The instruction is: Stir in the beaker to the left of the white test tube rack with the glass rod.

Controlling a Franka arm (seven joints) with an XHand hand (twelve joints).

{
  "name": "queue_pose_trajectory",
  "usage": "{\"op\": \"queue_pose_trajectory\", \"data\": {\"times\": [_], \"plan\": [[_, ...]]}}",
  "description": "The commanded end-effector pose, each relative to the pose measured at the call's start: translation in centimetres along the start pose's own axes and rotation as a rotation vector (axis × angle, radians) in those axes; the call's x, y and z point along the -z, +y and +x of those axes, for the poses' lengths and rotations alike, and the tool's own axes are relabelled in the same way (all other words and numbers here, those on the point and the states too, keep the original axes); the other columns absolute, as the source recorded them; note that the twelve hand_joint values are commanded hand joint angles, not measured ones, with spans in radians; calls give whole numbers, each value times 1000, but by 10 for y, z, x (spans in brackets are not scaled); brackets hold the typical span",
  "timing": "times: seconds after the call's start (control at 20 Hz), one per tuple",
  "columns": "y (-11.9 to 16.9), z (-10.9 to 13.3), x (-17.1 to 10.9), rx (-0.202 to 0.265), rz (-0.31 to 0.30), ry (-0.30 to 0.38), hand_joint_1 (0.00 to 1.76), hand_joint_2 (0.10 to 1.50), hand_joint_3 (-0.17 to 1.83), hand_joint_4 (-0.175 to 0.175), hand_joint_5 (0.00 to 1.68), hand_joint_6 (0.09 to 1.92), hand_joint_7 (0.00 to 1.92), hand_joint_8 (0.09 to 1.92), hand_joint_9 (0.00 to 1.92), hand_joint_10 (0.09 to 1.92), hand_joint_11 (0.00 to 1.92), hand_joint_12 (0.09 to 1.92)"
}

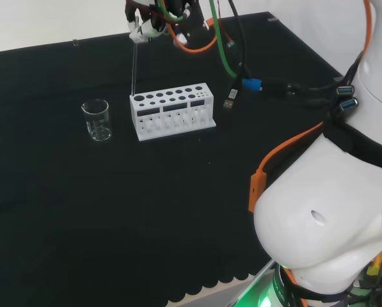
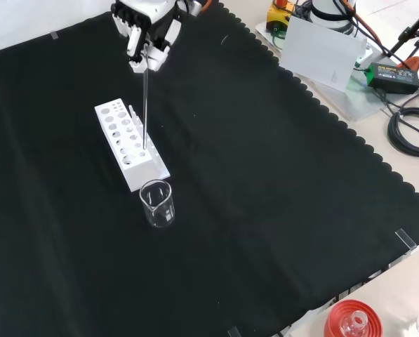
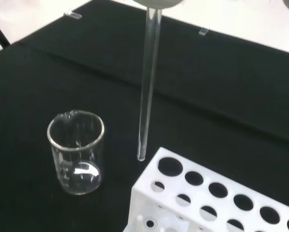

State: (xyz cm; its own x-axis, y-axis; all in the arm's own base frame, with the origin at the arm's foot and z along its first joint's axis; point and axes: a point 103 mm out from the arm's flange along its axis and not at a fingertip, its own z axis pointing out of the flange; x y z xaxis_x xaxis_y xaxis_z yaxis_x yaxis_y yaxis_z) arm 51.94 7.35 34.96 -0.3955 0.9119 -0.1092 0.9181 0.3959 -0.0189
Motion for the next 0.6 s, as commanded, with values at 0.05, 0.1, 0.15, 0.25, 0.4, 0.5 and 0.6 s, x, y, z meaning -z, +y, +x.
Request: {"op": "queue_pose_trajectory", "data": {"times": [0.05,0.1,0.15,0.25,0.4,0.5,0.6], "plan": [[-10,1,9,-9,-21,2,1204,1119,-175,-175,1153,760,1680,646,1920,341,1784,556],[-7,6,10,-6,-14,-12,1204,1119,-175,-175,1153,759,1680,646,1920,341,1784,556],[-5,8,10,-7,-17,-9,1204,1118,-175,-175,1153,759,1680,646,1920,342,1784,556],[-7,7,11,-8,-24,1,1204,1118,-175,-175,1154,758,1681,646,1920,342,1784,557],[-8,7,13,-4,-22,2,1204,1118,-175,-175,1154,757,1681,646,1920,342,1784,557],[-7,12,15,13,-18,0,1204,1118,-175,-175,1155,756,1681,646,1920,342,1784,557],[-4,16,18,30,-20,-6,1204,1118,-175,-175,1155,755,1682,646,1920,343,1784,557]]}}
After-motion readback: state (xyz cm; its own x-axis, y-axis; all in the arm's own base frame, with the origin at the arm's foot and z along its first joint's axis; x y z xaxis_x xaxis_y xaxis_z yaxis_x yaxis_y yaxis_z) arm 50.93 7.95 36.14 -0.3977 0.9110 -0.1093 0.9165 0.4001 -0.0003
